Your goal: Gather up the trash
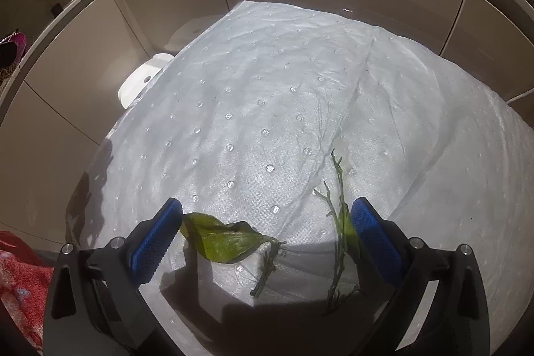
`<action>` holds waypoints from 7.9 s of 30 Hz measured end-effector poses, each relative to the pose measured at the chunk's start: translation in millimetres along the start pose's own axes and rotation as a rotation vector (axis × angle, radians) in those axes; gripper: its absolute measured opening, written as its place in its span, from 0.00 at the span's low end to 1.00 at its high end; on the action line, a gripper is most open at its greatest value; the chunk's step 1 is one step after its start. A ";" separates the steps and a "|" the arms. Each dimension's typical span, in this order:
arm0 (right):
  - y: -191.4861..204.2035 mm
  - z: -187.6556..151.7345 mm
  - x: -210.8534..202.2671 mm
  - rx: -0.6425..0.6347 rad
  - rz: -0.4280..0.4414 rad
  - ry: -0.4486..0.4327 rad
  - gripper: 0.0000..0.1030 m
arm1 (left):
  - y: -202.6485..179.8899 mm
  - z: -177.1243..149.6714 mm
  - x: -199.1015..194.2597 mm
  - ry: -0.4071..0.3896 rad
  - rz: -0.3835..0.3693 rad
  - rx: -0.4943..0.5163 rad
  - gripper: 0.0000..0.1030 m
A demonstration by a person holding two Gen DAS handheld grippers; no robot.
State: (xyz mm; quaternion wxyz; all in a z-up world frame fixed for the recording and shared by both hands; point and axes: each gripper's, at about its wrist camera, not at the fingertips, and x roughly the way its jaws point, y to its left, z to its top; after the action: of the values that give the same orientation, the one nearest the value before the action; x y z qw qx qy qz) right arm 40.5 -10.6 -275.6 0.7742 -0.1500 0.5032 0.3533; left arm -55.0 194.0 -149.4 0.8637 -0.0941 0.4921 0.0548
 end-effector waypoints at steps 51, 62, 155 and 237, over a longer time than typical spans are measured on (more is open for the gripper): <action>-14.1 33.7 -70.0 0.184 0.183 -0.134 0.04 | 46.1 -9.6 1.2 0.009 0.008 -0.100 0.39; 114.8 93.0 -22.5 0.078 0.350 -0.100 0.04 | 98.9 -19.2 -4.5 0.007 0.002 -0.121 0.39; 26.6 23.2 -326.8 0.271 -0.355 -0.478 0.98 | -108.4 77.6 -140.0 -0.208 -0.030 0.198 0.93; 233.2 -74.3 -462.2 0.201 -0.648 -0.747 0.98 | -92.7 -73.5 -357.1 -0.514 -0.159 0.242 0.93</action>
State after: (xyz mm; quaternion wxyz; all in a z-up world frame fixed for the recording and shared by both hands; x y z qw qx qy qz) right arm -285.1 -72.7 129.0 0.9819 -0.0865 0.1511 0.0743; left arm -281.4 86.9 131.3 0.9666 -0.0117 0.2510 -0.0500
